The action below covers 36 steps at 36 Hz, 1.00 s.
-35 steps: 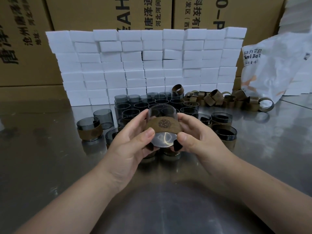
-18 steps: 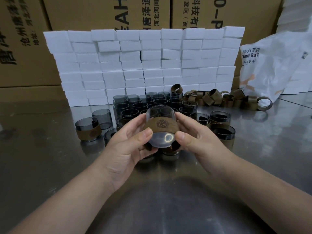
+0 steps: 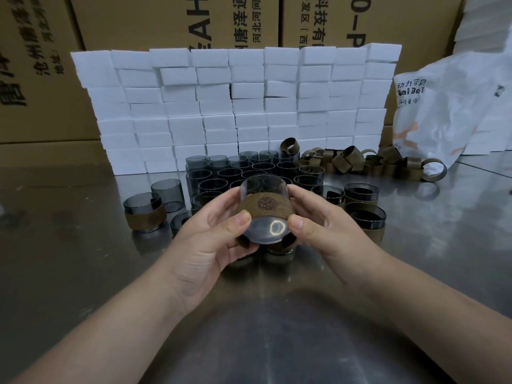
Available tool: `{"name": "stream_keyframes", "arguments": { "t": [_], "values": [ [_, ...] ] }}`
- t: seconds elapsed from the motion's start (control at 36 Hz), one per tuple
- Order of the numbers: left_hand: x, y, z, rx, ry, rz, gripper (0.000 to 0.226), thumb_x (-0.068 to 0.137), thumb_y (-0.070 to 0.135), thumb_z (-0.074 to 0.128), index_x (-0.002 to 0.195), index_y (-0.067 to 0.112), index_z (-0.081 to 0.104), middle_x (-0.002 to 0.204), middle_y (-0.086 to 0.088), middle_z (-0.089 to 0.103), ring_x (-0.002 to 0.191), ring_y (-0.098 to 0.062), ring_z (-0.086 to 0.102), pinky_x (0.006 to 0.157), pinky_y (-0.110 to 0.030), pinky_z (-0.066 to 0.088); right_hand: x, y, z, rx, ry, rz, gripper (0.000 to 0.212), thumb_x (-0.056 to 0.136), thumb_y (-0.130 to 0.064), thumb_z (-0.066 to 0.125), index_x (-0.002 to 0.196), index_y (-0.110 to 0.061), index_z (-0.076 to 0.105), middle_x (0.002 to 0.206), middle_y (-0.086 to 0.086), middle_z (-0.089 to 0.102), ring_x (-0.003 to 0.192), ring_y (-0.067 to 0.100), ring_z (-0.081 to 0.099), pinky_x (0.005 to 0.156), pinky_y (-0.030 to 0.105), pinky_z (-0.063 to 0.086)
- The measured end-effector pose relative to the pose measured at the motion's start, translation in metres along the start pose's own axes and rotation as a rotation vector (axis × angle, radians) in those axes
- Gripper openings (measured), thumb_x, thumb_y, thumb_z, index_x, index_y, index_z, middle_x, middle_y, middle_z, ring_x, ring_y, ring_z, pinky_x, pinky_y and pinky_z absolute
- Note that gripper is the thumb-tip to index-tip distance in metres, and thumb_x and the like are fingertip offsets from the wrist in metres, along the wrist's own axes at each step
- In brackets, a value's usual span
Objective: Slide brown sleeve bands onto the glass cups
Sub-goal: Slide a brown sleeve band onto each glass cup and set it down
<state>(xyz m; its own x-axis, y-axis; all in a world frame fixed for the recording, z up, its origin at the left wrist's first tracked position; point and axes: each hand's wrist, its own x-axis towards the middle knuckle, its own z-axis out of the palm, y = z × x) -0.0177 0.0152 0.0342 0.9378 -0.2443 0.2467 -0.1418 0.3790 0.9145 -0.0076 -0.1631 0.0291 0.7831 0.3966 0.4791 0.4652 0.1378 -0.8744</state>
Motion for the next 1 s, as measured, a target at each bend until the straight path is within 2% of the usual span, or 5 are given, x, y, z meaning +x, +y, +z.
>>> {"name": "stream_keyframes", "arguments": {
  "t": [0.19, 0.33, 0.64, 0.75, 1.0],
  "values": [
    [0.0005, 0.0004, -0.0014, -0.005, 0.001, -0.011, 0.050, 0.064, 0.019, 0.065, 0.113, 0.024, 0.057, 0.114, 0.003, 0.067, 0.097, -0.016, 0.067, 0.061, -0.024, 0.054, -0.0002, 0.0000, 0.0001, 0.030, 0.005, 0.018, 0.039, 0.067, -0.046, 0.075, 0.105, -0.042, 0.065, 0.113, -0.015, 0.066, 0.104, 0.001, 0.062, 0.086, 0.017, 0.050],
    [0.0013, -0.0007, -0.0017, 0.015, 0.017, -0.010, 0.047, 0.062, 0.022, 0.067, 0.108, 0.025, 0.058, 0.110, 0.001, 0.069, 0.088, -0.015, 0.069, 0.057, -0.023, 0.053, 0.0006, 0.0019, -0.0012, -0.012, 0.062, 0.068, 0.036, 0.076, -0.026, 0.060, 0.112, -0.026, 0.058, 0.113, -0.007, 0.067, 0.101, 0.008, 0.064, 0.088, 0.029, 0.050],
    [0.0016, -0.0015, -0.0027, 0.045, -0.007, -0.012, 0.055, 0.061, 0.025, 0.068, 0.116, 0.018, 0.058, 0.105, -0.004, 0.069, 0.080, -0.015, 0.069, 0.055, -0.022, 0.052, 0.0011, 0.0034, -0.0018, -0.022, 0.081, 0.069, 0.030, 0.075, -0.026, 0.061, 0.105, -0.026, 0.062, 0.100, -0.009, 0.070, 0.092, 0.006, 0.064, 0.076, 0.024, 0.051],
    [0.0010, -0.0015, -0.0033, 0.052, -0.022, -0.023, 0.059, 0.064, 0.024, 0.066, 0.121, 0.016, 0.055, 0.109, -0.006, 0.068, 0.083, -0.015, 0.068, 0.057, -0.023, 0.053, 0.0013, 0.0045, -0.0026, -0.026, 0.100, 0.103, 0.037, 0.071, -0.029, 0.063, 0.109, -0.026, 0.059, 0.100, -0.010, 0.069, 0.091, 0.006, 0.063, 0.074, 0.024, 0.049],
    [0.0011, -0.0019, -0.0037, 0.052, -0.033, -0.037, 0.057, 0.064, 0.023, 0.067, 0.120, 0.013, 0.056, 0.109, -0.008, 0.067, 0.083, -0.017, 0.067, 0.062, -0.025, 0.055, 0.0010, 0.0025, -0.0020, 0.007, 0.102, 0.128, 0.043, 0.071, -0.024, 0.062, 0.114, -0.020, 0.058, 0.103, -0.003, 0.069, 0.095, 0.012, 0.064, 0.082, 0.029, 0.051]
  ]
}}
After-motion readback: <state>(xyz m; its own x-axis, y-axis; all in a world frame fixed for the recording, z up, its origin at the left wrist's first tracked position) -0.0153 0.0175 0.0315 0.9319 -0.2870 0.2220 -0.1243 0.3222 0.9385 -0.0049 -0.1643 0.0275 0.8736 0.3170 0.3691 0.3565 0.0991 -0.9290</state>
